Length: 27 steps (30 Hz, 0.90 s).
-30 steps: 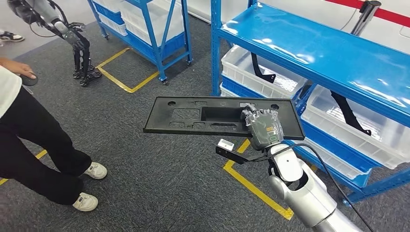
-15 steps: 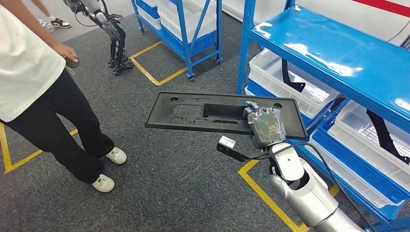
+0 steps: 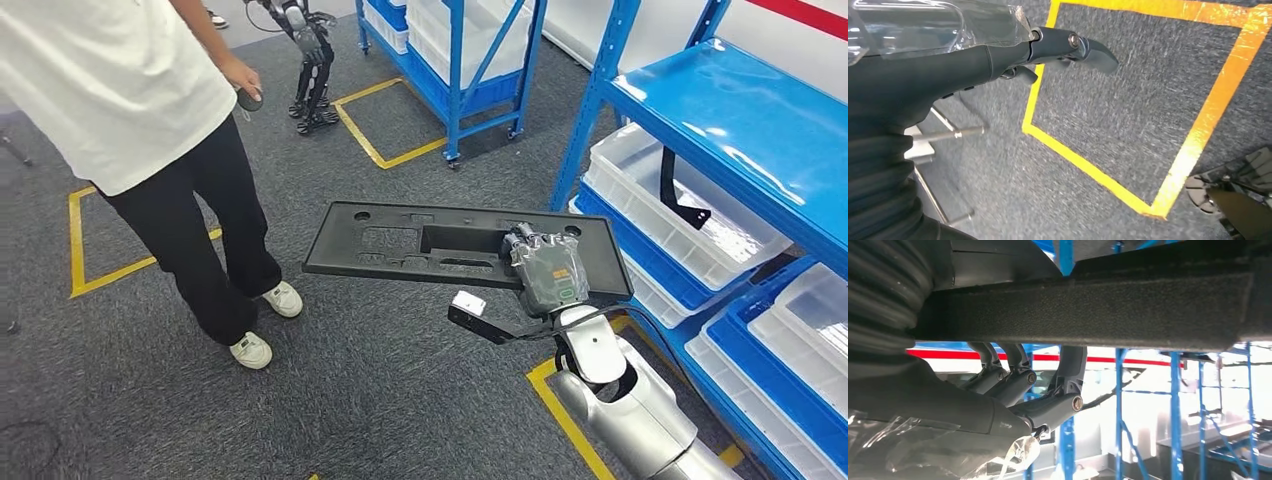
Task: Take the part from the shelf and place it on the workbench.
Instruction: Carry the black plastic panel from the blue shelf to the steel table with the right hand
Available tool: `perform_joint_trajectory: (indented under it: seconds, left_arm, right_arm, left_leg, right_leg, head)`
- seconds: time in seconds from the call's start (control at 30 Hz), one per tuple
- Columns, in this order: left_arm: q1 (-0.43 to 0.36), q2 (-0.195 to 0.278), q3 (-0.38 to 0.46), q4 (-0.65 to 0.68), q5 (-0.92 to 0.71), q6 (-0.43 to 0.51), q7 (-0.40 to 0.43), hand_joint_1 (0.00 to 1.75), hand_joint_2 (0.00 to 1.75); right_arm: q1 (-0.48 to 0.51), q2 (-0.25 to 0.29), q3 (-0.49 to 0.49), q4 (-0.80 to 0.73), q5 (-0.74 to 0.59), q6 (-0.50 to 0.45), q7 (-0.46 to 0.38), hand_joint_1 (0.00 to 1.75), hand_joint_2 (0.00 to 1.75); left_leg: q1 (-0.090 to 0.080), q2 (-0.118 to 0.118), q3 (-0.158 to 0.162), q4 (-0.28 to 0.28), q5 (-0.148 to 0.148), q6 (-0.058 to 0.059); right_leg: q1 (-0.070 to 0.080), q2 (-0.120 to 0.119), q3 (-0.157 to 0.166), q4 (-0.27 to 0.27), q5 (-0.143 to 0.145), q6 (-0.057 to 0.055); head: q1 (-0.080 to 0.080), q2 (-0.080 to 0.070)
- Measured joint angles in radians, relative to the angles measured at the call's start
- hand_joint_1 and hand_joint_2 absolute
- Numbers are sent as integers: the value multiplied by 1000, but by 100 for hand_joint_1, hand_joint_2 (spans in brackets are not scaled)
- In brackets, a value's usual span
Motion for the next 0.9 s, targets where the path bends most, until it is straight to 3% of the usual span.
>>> perform_joint_trajectory:
  seconds: [0.03, 0.1, 0.17, 0.23, 0.3, 0.37, 0.4, 0.43, 0.47, 0.53, 0.6, 0.67, 0.73, 0.8, 0.87, 0.9]
  left_arm:
    - [-3, 0, 0, 0, -2, 0, 2, 0, 175]
    - [-8, 0, 0, 0, -4, -1, 7, 0, 175]
    - [-5, 1, 0, 0, -4, -2, 9, 0, 175]
    - [-1, 1, 0, -1, -4, -2, 9, 0, 175]
    - [-3, 1, 0, -1, -4, -3, 9, 0, 175]
    - [-3, 0, 0, -1, -2, -3, 8, 0, 175]
    - [-3, -1, 0, -1, 0, -4, 7, 0, 175]
    - [-3, -1, 1, -1, 0, -4, 6, 0, 175]
    - [-3, -2, 2, -1, 0, -4, 6, 0, 175]
    - [-5, -1, 5, -1, 0, -5, 6, 0, 175]
    - [-7, 0, 7, -1, -1, -9, 6, 0, 175]
    - [-4, -1, 8, -1, -4, -16, 6, 0, 175]
    - [2, -4, 8, -1, -7, -21, 6, 0, 175]
    - [3, -9, 8, -1, -9, -23, 6, 0, 175]
    - [2, -13, 8, -1, -10, -26, 8, 0, 175]
    - [3, -15, 8, -1, -11, -28, 9, 0, 175]
  right_arm:
    - [-1, 0, 0, 0, 0, -1, 0, 175, 175]
    - [-3, -1, -1, 0, -1, -4, 0, 175, 175]
    - [-4, 0, -1, 0, -2, -5, -1, 175, 175]
    - [-7, 1, -1, 0, -2, -5, -1, 175, 175]
    - [-12, 0, -1, 0, -2, -5, 0, 175, 175]
    - [-14, 0, -1, 0, -2, -5, -1, 175, 175]
    - [-14, 1, -1, 0, -2, -4, -2, 175, 175]
    - [-14, 2, -1, 0, -2, -3, -4, 175, 175]
    - [-15, 4, -1, 0, -2, -2, -5, 175, 175]
    - [-18, 6, -1, 0, -1, -2, -6, 175, 175]
    - [-16, 6, -1, 1, -1, 0, -7, 175, 175]
    - [-9, 5, -1, 1, -1, 4, -7, 175, 175]
    - [-1, 4, 0, 1, -1, 10, -7, 175, 175]
    - [9, 1, 0, 0, -1, 16, -6, 175, 175]
    - [21, -4, 0, 0, -2, 22, -4, 175, 175]
    - [26, -7, 0, 0, -2, 25, -3, 175, 175]
  left_leg:
    - [1, -12, -1, 3, -2, -3]
    - [3, -35, -7, 5, 0, -12]
    - [6, -49, -13, 2, 3, -22]
    - [3, -11, -34, 43, -21, -32]
    - [0, 46, -98, 180, -85, -41]
    - [1, 63, -168, 325, -137, -43]
    - [1, 65, -180, 349, -138, -42]
    - [0, 67, -170, 327, -121, -39]
    - [-3, 76, -138, 264, -90, -34]
    - [-18, 121, -54, 104, -24, -21]
    - [-33, 151, -10, 20, -3, -9]
    - [-33, 134, -3, 2, -7, -1]
    - [-27, 111, 4, -9, -7, 6]
    - [-22, 89, 8, -13, -5, 12]
    - [-19, 63, 9, -13, -5, 15]
    - [-16, 49, 10, -12, -5, 15]
  right_leg:
    - [-5, 23, 30, -70, 30, 2]
    - [-9, 50, 61, -138, 51, 2]
    - [-7, 29, 67, -149, 49, -5]
    - [-7, 4, 74, -156, 50, -15]
    - [-4, -22, 79, -160, 49, -22]
    - [-1, -48, 80, -160, 47, -26]
    - [0, -60, 81, -161, 45, -28]
    - [1, -71, 83, -161, 42, -28]
    - [1, -81, 86, -161, 39, -29]
    - [4, -98, 92, -160, 31, -25]
    - [9, -116, 93, -157, 25, -19]
    - [10, -133, 92, -156, 18, -11]
    - [7, -108, 78, -121, -7, -6]
    - [6, -58, 19, -3, -61, -4]
    - [7, -39, -64, 141, -104, 0]
    - [6, -36, -89, 174, -102, 3]
  head:
    - [0, 0]
    - [0, 0]
    - [0, 0]
    - [-2, 0]
    - [-3, 0]
    - [-3, 0]
    - [-3, 0]
    - [-3, 0]
    - [-3, 0]
    - [-4, 0]
    - [-4, 0]
    - [-3, 0]
    - [-3, 0]
    - [-4, 0]
    - [-4, 0]
    - [-4, 0]
